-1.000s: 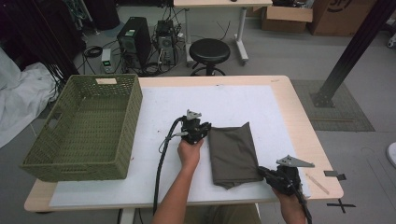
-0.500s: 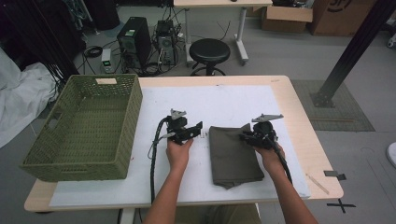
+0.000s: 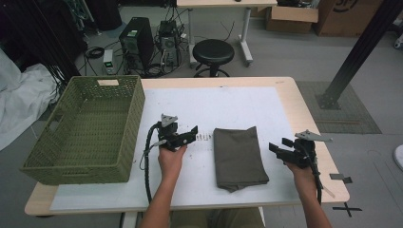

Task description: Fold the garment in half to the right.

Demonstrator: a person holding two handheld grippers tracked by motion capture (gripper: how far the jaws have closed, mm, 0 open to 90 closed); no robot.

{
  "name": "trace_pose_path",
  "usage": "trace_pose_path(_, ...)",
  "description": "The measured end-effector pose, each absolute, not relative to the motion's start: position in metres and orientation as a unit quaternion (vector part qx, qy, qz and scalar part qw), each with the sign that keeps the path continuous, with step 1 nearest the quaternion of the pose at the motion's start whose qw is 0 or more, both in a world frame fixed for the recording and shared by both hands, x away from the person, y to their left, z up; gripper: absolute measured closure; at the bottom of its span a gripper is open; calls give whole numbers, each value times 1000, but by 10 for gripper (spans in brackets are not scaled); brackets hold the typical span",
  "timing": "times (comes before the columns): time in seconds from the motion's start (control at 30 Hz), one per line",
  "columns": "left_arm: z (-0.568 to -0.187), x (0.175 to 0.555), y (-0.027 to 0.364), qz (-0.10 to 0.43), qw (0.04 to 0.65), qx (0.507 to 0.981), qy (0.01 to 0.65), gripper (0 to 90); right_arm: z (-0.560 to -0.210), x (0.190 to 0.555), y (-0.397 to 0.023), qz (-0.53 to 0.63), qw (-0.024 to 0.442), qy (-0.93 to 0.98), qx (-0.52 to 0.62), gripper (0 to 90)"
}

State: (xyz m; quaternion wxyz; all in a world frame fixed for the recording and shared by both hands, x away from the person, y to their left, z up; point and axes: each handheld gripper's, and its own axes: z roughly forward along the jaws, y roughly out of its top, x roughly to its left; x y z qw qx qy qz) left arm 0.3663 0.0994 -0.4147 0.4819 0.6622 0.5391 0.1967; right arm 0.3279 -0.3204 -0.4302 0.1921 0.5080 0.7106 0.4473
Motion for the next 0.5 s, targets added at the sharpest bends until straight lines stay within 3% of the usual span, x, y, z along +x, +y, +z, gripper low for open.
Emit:
trace_pose_path(0.1,-412,363,102,199,483,662,537,159,-432,324,-322,441,201,703,521,142)
trace_pose_path(0.5,-408,354,98,206,482,666,531,160,-426,318,-319,446,211,707,507,156)
